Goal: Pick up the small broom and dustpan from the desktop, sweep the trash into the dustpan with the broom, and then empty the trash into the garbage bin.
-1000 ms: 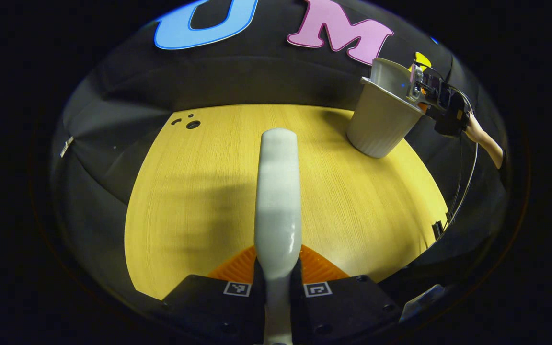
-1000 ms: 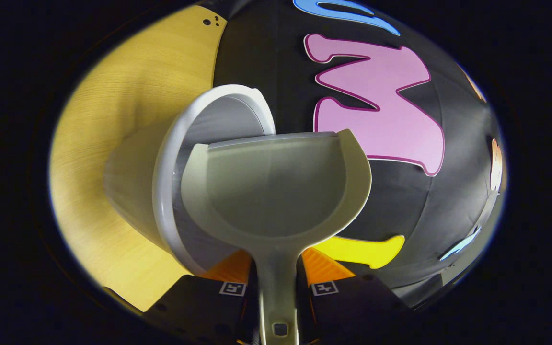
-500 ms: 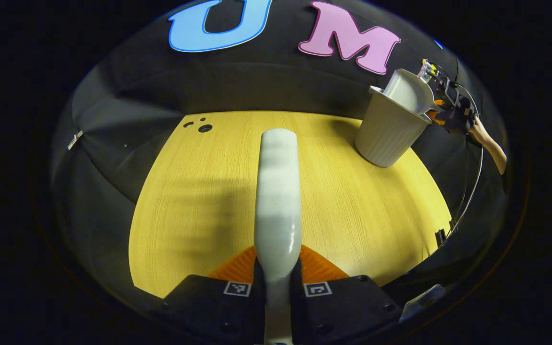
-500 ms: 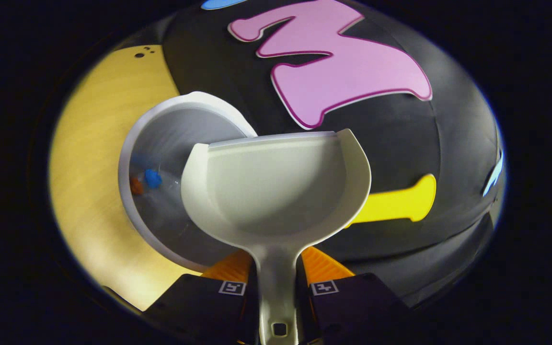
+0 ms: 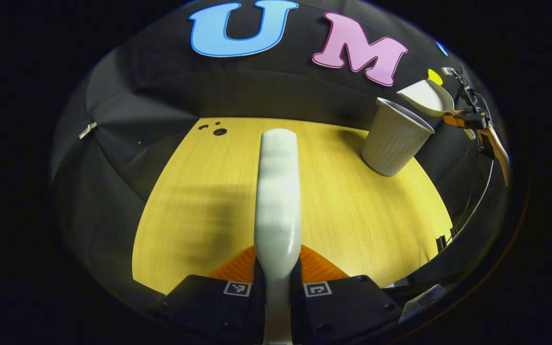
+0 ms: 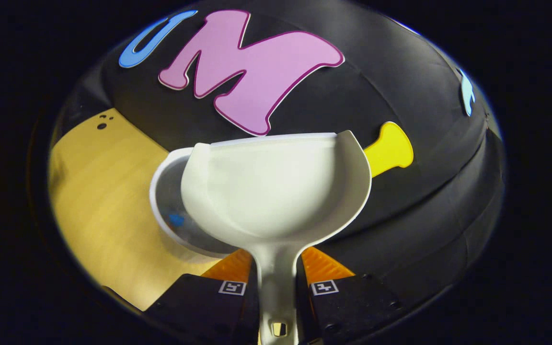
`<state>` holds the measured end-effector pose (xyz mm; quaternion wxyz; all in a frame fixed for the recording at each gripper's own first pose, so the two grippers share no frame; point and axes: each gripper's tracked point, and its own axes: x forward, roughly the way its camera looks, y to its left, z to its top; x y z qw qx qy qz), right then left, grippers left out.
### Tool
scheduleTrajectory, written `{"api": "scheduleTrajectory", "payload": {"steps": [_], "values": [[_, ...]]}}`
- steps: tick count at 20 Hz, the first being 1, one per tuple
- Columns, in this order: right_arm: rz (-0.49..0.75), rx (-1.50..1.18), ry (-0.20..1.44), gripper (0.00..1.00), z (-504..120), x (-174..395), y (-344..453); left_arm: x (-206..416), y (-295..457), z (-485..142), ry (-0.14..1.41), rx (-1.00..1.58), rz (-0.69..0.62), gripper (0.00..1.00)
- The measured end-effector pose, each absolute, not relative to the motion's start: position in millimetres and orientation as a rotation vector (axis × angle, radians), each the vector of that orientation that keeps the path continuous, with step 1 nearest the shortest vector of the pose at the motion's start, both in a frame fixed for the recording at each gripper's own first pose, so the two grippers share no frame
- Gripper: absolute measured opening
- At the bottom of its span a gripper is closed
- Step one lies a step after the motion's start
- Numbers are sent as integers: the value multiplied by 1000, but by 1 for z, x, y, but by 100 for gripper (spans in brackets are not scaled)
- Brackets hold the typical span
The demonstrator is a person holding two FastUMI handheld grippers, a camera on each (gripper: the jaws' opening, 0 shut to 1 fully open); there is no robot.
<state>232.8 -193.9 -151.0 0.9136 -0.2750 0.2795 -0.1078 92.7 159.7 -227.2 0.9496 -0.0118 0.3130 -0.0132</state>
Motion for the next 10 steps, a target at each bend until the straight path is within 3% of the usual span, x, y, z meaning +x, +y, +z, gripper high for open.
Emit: {"api": "scheduleTrajectory", "payload": {"steps": [8, 9, 10], "values": [[-160, -231, 532, 34, -163, 235, -184, 72, 159, -235, 597, -10, -22, 24], [-142, -200, 537, 38, -168, 234, -182, 71, 157, -238, 597, -12, -23, 25], [-126, -176, 542, 34, -173, 234, -182, 68, 154, -242, 599, -14, -25, 24]]}}
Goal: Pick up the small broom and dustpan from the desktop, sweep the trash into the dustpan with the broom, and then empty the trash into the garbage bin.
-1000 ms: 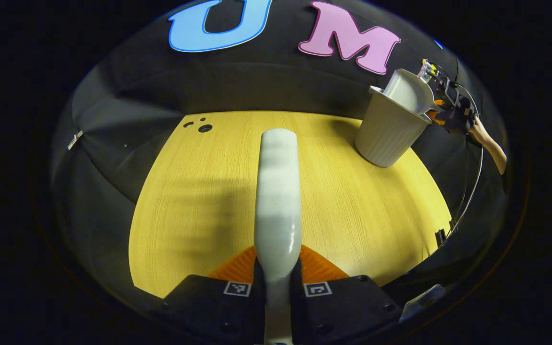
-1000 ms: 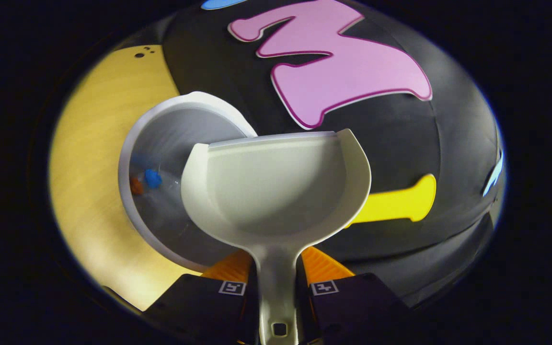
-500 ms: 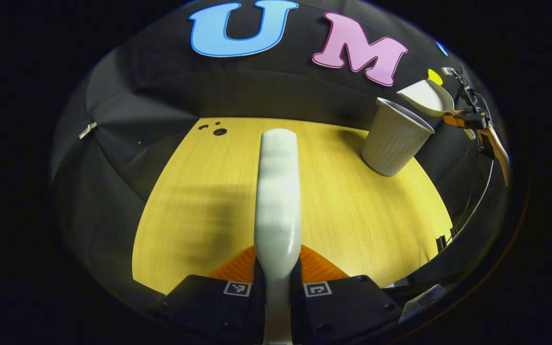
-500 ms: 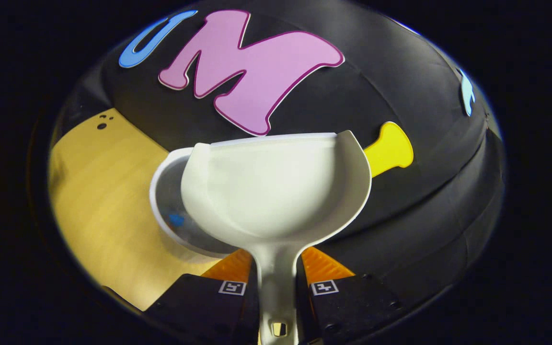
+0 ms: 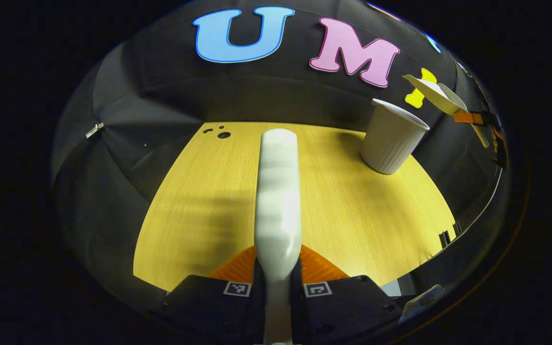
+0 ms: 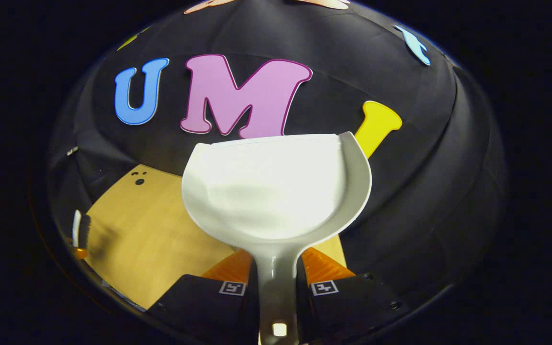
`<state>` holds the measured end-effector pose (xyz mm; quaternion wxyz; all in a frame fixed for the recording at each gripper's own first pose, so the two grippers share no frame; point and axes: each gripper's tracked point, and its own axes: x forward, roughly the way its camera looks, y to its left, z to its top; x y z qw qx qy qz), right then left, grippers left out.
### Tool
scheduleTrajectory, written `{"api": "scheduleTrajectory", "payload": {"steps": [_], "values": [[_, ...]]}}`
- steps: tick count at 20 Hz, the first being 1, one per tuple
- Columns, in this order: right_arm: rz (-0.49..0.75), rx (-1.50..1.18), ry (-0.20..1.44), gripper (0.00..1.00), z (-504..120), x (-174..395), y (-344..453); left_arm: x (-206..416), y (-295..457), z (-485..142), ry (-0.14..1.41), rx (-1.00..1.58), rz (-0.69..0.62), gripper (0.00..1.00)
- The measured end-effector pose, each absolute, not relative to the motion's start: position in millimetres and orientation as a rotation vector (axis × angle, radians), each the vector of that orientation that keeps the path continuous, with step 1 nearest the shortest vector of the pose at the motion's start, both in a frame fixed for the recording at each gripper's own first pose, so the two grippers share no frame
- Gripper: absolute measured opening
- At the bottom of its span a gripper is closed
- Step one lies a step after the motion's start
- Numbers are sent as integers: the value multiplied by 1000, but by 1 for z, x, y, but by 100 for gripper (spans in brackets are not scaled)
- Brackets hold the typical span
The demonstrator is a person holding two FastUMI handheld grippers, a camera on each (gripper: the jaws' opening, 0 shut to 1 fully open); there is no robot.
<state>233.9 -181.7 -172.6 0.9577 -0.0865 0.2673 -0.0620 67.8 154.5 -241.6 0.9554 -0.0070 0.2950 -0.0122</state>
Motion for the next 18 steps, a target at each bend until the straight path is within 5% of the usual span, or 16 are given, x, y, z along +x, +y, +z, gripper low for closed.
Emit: {"api": "scheduleTrajectory", "payload": {"steps": [18], "values": [[99, -44, 881, 34, -366, 174, -142, 102, 123, -316, 723, -26, 14, 24]]}}
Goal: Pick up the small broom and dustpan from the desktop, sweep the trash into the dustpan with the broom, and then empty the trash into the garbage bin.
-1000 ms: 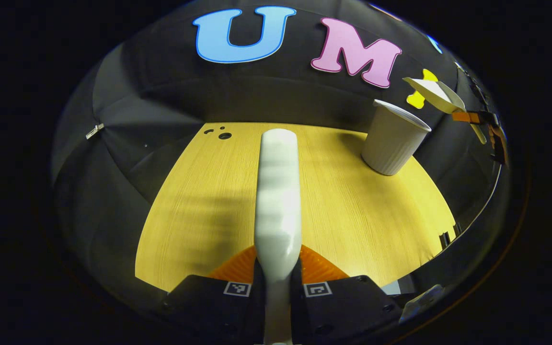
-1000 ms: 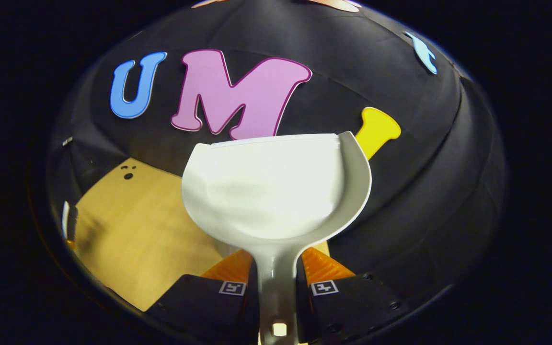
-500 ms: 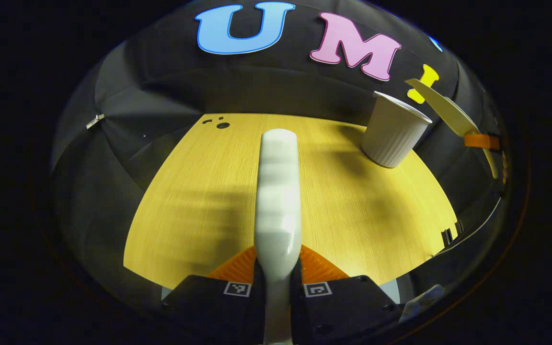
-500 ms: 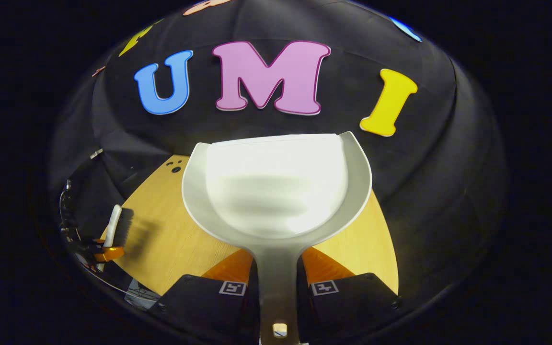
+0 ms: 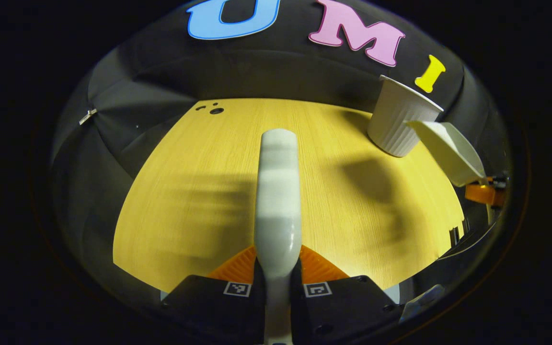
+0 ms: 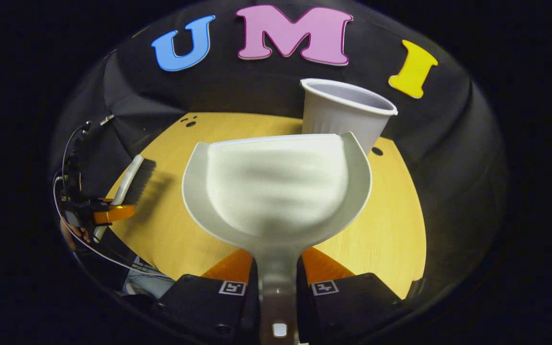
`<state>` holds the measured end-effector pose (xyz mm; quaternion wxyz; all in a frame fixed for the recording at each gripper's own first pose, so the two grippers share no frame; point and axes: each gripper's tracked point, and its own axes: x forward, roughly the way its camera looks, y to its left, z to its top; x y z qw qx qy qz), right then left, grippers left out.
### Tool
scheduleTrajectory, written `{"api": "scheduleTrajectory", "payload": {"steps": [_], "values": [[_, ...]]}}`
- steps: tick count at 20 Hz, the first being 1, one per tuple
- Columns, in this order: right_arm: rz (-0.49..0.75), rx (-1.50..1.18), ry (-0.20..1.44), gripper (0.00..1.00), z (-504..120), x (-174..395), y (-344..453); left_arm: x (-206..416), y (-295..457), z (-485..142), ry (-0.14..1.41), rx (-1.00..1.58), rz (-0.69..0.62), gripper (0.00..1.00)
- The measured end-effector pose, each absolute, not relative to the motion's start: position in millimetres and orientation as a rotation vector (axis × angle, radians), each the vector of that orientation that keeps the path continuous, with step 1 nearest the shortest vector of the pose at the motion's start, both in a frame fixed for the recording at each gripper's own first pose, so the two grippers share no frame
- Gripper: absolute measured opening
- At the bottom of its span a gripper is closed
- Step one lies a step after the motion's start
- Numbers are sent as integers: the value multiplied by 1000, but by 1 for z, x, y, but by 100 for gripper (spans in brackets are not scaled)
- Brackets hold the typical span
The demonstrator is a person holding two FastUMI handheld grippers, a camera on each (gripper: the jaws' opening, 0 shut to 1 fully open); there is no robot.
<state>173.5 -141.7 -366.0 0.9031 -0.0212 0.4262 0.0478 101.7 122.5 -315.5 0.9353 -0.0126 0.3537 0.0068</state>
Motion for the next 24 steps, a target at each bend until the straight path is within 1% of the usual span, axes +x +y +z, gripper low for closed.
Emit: {"api": "scheduleTrajectory", "payload": {"steps": [1, 2, 9, 10, 11, 12, 13, 16, 17, 18, 19, 20, 23, 24], "values": [[94, -33, 908, 30, -381, 173, -142, 106, 120, -320, 737, -20, 14, 28], [89, -25, 932, 34, -394, 172, -143, 110, 118, -324, 751, -10, 13, 26], [73, 33, 1080, 34, -472, 173, -137, 147, 112, -364, 862, 42, 24, 26], [69, 46, 1097, 31, -480, 174, -136, 150, 112, -368, 872, 54, 24, 27], [67, 58, 1111, 35, -487, 173, -134, 152, 109, -370, 882, 67, 22, 25], [63, 63, 1125, 35, -493, 174, -136, 154, 108, -374, 891, 81, 21, 24], [59, 59, 1136, 35, -496, 173, -136, 156, 107, -379, 900, 94, 18, 26], [51, 36, 1137, 36, -499, 174, -138, 162, 106, -390, 916, 119, 17, 27], [49, 39, 1139, 36, -500, 173, -138, 163, 107, -392, 916, 120, 17, 24], [45, 44, 1139, 36, -499, 174, -137, 164, 105, -394, 918, 124, 19, 28], [40, 49, 1139, 41, -499, 175, -136, 163, 106, -394, 920, 131, 23, 28], [37, 53, 1140, 37, -499, 175, -135, 164, 107, -393, 916, 136, 25, 29], [42, 62, 1142, 39, -500, 175, -131, 163, 108, -390, 914, 151, 28, 27], [42, 65, 1141, 40, -501, 175, -131, 163, 106, -388, 910, 145, 17, 43]]}}
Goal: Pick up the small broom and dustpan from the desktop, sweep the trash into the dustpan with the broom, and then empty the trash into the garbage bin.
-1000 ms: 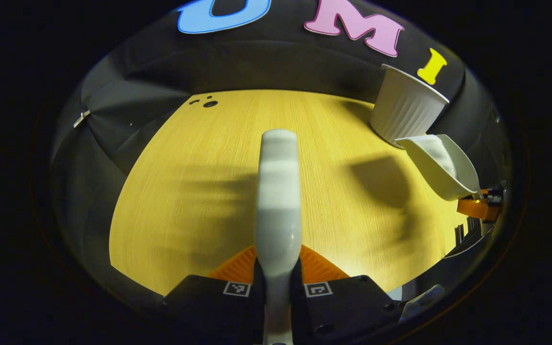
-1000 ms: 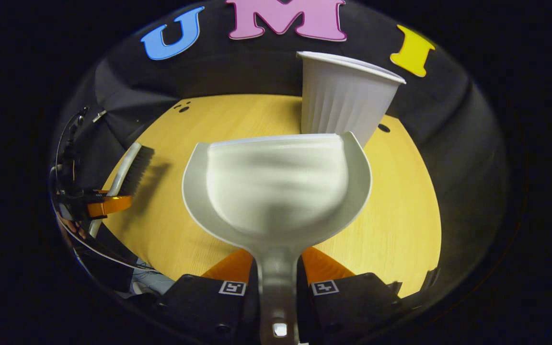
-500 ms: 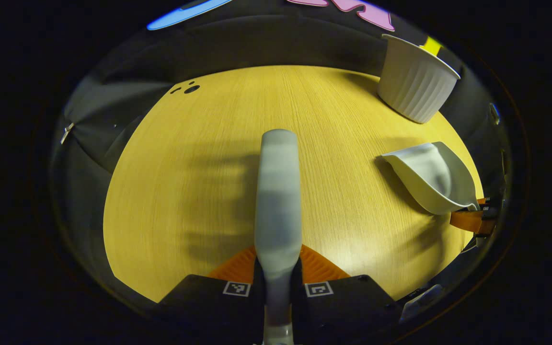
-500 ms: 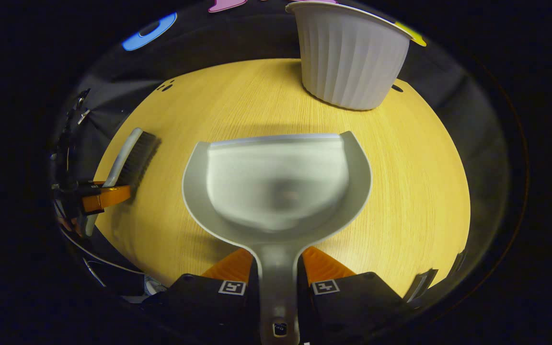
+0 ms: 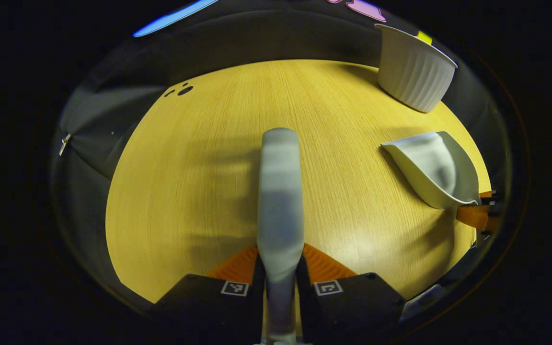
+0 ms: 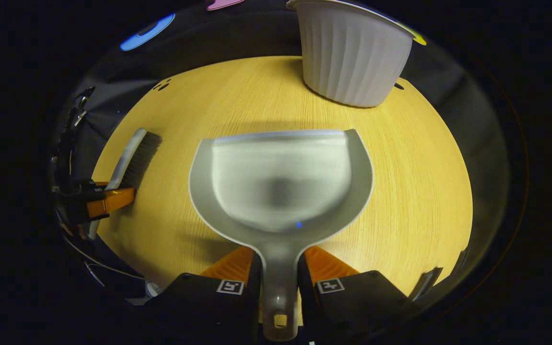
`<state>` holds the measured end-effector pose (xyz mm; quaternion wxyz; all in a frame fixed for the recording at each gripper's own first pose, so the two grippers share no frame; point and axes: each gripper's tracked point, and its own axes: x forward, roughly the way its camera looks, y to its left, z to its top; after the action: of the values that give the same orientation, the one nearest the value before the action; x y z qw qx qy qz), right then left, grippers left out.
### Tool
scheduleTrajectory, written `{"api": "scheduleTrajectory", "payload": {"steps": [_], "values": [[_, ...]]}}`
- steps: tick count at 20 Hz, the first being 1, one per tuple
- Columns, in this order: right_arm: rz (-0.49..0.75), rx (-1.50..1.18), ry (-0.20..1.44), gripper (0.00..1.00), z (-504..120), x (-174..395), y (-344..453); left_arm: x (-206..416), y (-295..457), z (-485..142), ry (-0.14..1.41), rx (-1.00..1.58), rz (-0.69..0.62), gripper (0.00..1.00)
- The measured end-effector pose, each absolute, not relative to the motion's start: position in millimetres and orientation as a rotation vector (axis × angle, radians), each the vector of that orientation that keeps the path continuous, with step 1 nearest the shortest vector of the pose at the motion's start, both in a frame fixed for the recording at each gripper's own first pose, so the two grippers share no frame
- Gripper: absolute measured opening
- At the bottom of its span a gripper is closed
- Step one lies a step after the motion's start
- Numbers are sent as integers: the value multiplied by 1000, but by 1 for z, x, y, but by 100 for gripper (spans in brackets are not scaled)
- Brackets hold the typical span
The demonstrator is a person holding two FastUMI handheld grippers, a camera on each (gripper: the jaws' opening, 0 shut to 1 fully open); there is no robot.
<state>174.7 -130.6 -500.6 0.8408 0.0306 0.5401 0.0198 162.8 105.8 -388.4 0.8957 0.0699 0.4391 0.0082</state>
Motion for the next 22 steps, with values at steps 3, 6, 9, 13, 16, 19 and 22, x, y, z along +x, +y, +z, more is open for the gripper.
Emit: {"api": "scheduleTrajectory", "payload": {"steps": [3, 6, 9, 13, 16, 19, 22], "values": [[39, 100, 1126, 52, -492, 176, -126, 159, 101, -376, 877, 142, -3, 82], [24, 111, 1086, 100, -475, 180, -127, 153, 97, -352, 802, 138, -8, 95], [1, 109, 990, 100, -433, 184, -133, 137, 92, -305, 682, 111, -8, 95], [-41, 64, 758, 100, -357, 200, -147, 121, 86, -224, 451, 69, 2, 95], [-40, 83, 598, 99, -302, 203, -142, 99, 82, -165, 281, 43, 3, 95], [-39, 69, 476, 99, -259, 198, -131, 75, 79, -114, 131, 45, 10, 95], [-27, 72, 390, 99, -220, 188, -120, 51, 76, -73, 25, 81, 25, 95]]}}
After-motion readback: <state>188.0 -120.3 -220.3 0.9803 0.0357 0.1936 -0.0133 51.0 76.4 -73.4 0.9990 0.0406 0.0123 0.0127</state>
